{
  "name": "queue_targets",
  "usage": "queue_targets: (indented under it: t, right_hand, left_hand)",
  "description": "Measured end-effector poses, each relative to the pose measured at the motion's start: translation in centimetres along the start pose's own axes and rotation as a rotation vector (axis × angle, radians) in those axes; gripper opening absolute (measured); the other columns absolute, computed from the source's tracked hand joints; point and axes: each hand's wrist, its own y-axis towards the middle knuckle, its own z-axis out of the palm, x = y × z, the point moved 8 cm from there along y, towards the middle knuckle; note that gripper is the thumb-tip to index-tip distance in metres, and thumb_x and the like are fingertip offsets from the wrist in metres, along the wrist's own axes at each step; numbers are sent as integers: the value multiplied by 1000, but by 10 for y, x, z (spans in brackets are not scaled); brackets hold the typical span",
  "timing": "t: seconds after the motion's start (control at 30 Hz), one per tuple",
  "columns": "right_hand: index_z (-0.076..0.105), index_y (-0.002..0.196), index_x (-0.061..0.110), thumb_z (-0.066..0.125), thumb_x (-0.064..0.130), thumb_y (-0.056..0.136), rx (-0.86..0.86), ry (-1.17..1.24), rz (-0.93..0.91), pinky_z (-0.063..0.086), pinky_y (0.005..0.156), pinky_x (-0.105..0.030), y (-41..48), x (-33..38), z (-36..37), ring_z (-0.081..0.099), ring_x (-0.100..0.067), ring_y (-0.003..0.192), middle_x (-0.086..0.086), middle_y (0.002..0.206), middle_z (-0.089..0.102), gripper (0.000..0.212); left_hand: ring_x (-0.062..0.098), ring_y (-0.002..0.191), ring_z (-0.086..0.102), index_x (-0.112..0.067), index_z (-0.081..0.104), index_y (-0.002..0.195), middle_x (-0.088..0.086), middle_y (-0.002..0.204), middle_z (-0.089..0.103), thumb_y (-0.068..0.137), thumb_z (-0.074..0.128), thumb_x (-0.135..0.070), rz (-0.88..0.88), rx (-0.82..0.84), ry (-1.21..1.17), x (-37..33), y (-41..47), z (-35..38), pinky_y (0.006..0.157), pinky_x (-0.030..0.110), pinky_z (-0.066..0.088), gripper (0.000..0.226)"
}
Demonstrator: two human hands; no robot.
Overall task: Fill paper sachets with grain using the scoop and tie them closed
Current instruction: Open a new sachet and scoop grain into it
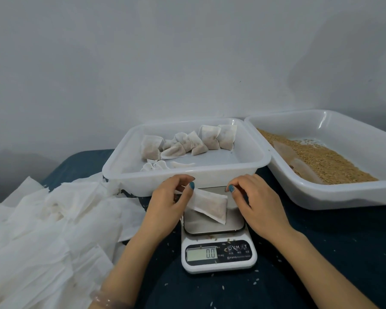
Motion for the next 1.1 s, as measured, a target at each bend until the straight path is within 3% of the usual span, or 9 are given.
queue_targets:
  t: [0.43,0.63,0.8,0.93,1.03,1.1]
  right_hand:
    - [61,96,26,49,26,97,-16,-21,9,42,68,-25,0,-2,-2,48,-6,86,15,92,57,12]
    - [61,95,26,45,29,96,-15,-9,9,45,69,-28,0,-1,-2,48,-7,87,15,91,57,16]
    - [61,95,26,47,27,96,-19,-7,4,44,69,-26,-1,0,-2,48,-7,87,14,91,57,14]
    - [62,95,25,47,28,96,-23,-10,2,44,68,-26,-1,0,-3,48,-6,87,14,92,57,16]
    - [62,95,25,49,26,96,-42,-9,-4,45,67,-27,-1,1,-5,48,-7,86,14,90,57,13]
    - [62,94,25,51,24,97,-55,-6,-4,44,66,-27,0,0,-7,47,-7,84,16,88,55,12]
  left_hand:
    - [-4,98,58,-37,64,116,-29,107,63,96,50,-45,19,-8,56,-3,1,-5,73,5,43,26]
    - [-11,95,54,-35,62,114,-31,98,58,97,47,-44,-10,-19,167,-3,0,-9,70,8,40,25]
    - [-1,76,55,-35,59,83,-21,72,60,91,41,-60,-84,-11,303,-1,-1,-7,58,17,34,32]
    - [-3,73,60,-33,64,78,-17,73,67,92,63,-41,-117,4,129,-1,-2,-4,64,22,45,16]
    - [-2,74,60,-34,64,82,-20,82,67,95,64,-28,10,28,-25,-20,-2,0,66,19,47,14]
    - [1,73,60,-35,63,83,-18,84,66,96,63,-23,70,1,-105,-33,0,-2,60,20,48,17]
